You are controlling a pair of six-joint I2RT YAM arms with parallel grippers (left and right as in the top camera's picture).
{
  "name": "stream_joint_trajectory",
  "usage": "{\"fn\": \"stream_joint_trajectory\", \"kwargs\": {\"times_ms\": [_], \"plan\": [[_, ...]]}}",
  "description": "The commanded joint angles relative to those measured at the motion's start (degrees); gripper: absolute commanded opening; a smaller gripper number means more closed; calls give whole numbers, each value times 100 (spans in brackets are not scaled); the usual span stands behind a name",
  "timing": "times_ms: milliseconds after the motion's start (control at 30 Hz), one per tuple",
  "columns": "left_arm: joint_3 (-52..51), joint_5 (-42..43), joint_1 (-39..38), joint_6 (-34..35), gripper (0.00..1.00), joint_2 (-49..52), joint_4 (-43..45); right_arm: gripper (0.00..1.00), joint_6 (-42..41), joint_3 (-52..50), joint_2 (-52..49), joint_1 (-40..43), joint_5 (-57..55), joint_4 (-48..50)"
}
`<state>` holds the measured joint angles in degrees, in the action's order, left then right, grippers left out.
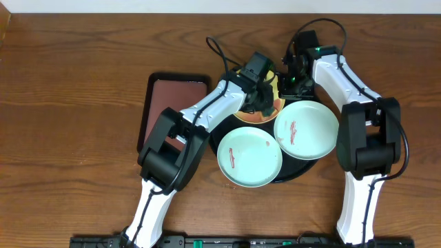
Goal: Clean dirty plates on tray and stack at the side
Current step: 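Scrub the yellow plate with the sponge while the right gripper holds it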
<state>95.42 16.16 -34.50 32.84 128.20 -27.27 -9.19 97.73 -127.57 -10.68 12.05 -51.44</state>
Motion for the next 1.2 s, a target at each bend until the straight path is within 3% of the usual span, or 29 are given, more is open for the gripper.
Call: {"fn": "stream_joint_trajectory", "kwargs": {"times_ms": [0,267,533,833,1167], "plan": [[-59,-717,332,-356,7,116,-166,1,-22,-46,-109,57,-151,-26],[-7,-2798,680,-1838,7,114,-26,1,-22,-46,-109,57,-151,-48],[-4,-4072,678,-3091,7,114,385,1,-66,-46,-109,57,-151,-66],[166,-5143,426,-3711,7,37,601,1,-151,-46,-107,57,-153,-85],[166,-5141,289,-3705,7,-208,529,1,-149,-46,-109,101,-245,-332]]}}
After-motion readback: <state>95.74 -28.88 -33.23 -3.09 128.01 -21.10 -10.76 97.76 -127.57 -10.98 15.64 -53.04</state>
